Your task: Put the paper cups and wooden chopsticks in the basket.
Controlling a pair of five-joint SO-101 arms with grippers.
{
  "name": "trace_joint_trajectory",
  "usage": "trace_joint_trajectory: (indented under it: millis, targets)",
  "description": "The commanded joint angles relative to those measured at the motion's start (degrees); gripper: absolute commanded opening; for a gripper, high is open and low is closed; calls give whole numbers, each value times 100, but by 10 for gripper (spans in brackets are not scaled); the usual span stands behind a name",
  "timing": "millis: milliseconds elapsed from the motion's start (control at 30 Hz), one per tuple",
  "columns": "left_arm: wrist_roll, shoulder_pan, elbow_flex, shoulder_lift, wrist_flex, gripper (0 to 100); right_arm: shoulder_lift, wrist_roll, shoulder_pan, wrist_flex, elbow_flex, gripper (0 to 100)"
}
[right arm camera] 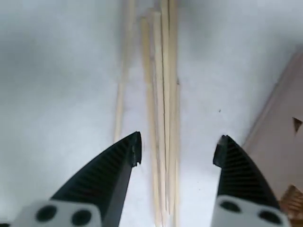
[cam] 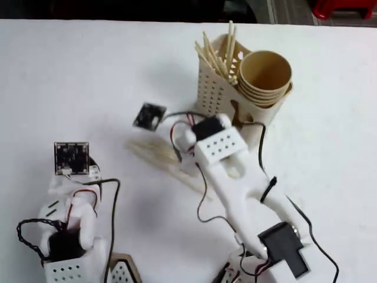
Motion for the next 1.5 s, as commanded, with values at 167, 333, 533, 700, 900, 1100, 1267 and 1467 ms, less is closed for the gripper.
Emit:
trace_joint_trajectory:
  millis: [167, 333, 533, 700, 900, 1100, 1267, 1467]
  targets:
    - [-9, -22, -26, -75, -132, 28, -312, 26, -251, -1851, 1503, 252]
    - [-9, -22, -18, -75, -132, 28, -251, 26, -215, -2404, 1864, 252]
    - [0, -13, -18, -75, -132, 28, 585, 26, -198, -2721, 1635, 252]
    - [0, -13, -18, -75, -132, 28, 1086, 26, -48, -2290, 1046, 250]
    - [0, -13, -18, -75, -132, 28, 1367, 26, -48, -2009, 703, 119]
    - [-9, -13, 53, -75, -237, 28, 1420, 26, -66, -1974, 668, 18]
    - [-18, -13, 88, -75, -255, 28, 1314, 26, -31, -1974, 677, 19]
    - [-18, -13, 88, -75, -255, 28, 347, 9, 40, -1675, 703, 19]
